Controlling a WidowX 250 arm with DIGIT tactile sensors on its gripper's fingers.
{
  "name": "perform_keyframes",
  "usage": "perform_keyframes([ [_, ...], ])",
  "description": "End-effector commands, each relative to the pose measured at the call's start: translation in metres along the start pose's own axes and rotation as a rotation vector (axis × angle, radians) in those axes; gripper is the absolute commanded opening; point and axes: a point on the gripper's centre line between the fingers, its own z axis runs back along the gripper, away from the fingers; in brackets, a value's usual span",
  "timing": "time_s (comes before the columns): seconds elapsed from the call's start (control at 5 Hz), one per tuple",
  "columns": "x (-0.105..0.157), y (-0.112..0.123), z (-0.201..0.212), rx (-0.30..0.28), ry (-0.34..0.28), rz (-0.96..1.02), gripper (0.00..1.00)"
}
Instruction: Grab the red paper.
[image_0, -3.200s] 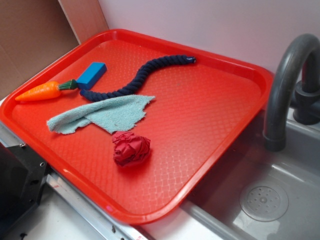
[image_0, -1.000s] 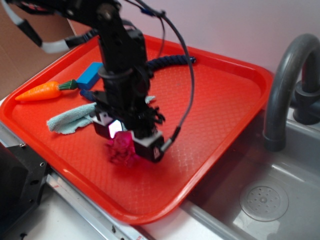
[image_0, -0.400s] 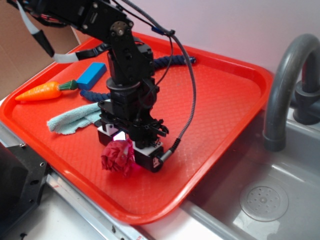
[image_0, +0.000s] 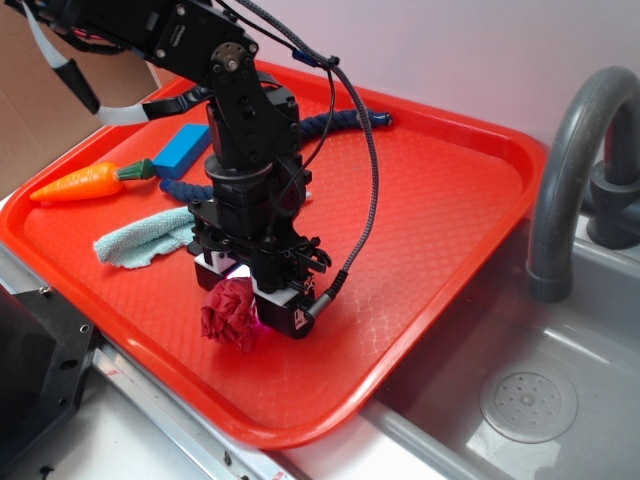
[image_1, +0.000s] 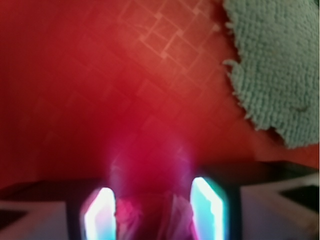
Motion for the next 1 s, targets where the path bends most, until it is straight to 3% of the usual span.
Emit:
perform_keyframes([
  [0.0,0.012,0.005,0.069,-0.030,-0.159,0.195,0.00],
  [0.2,0.009,0.016,0.119,-0.072,-0.311,0.190,0.00],
  [0.4,-0.009,0.039,0.167,-0.074,-0.470,0.236,0.00],
  [0.6,-0.023,0.055,0.192,-0.098,-0.499,0.286,0.00],
  [0.8,-0.008,0.045,0.176,-0.037,-0.410,0.243,0.00],
])
